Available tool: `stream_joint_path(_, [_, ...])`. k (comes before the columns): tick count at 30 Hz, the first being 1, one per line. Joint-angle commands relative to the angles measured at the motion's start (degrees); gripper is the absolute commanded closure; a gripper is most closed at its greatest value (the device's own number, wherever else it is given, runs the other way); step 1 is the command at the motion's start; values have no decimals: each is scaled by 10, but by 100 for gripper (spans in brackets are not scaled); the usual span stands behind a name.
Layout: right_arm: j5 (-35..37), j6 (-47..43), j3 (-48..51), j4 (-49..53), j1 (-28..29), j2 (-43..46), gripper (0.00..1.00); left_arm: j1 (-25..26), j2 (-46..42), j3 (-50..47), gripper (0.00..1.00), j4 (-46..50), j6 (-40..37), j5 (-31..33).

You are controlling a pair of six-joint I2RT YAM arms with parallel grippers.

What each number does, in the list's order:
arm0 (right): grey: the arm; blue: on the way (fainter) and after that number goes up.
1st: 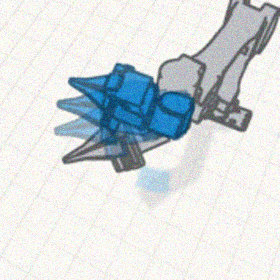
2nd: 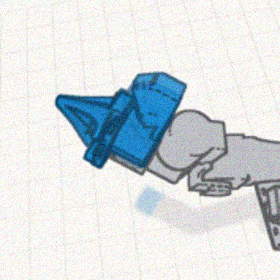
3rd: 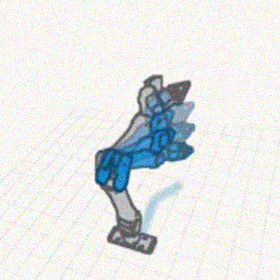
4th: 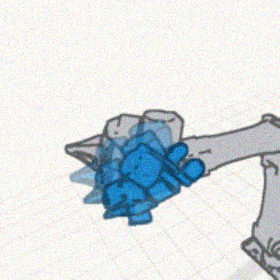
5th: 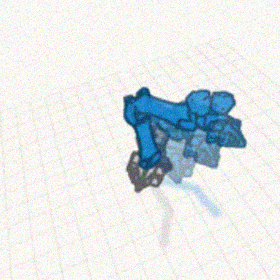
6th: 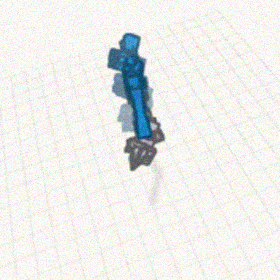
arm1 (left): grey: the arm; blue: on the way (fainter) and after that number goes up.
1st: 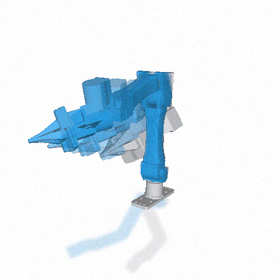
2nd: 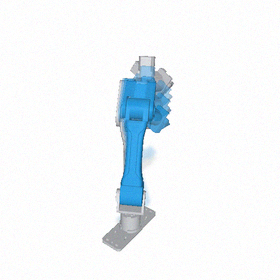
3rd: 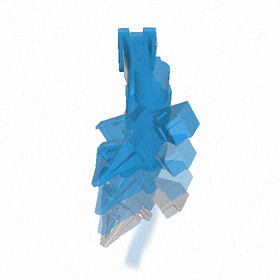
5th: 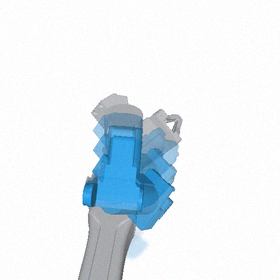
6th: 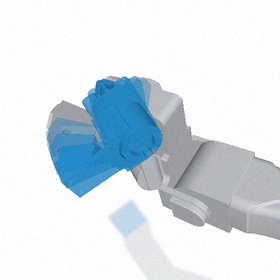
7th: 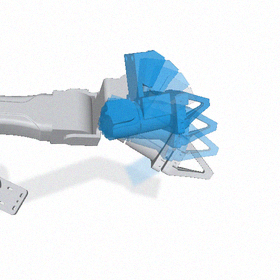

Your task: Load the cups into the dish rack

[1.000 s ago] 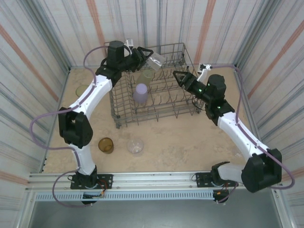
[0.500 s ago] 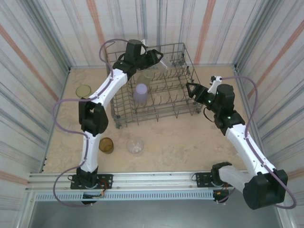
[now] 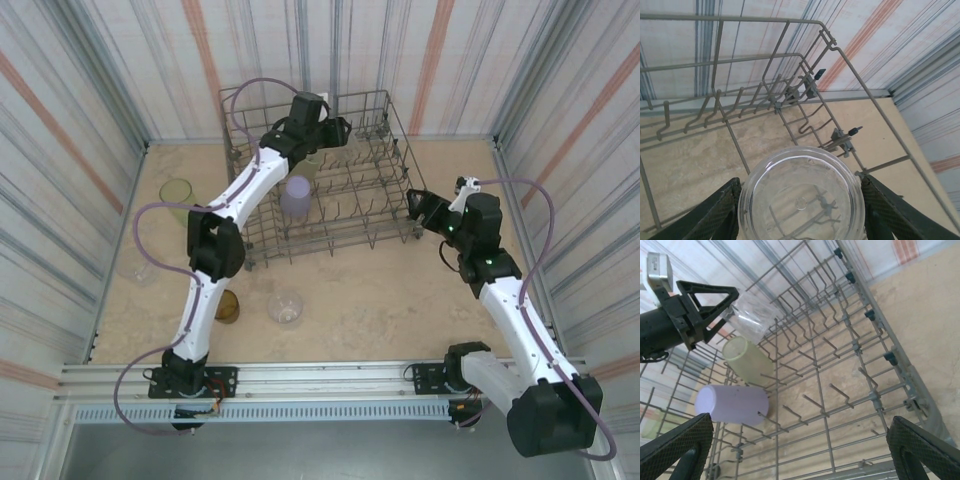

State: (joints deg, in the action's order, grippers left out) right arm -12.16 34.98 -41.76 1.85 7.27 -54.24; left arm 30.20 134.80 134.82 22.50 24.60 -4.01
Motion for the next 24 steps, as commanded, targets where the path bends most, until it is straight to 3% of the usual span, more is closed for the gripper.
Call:
stream_joint_path(1, [1, -20, 4, 5, -9, 12, 7, 8, 13, 30, 76, 14, -57, 54])
stream_joint_path(11, [-4, -24, 10, 6, -18, 16, 7, 8, 31, 38, 77, 14, -99, 93])
stream_joint_path(24, [-13, -25, 16, 7, -32, 20, 7, 4, 70, 58, 76, -8, -126, 70])
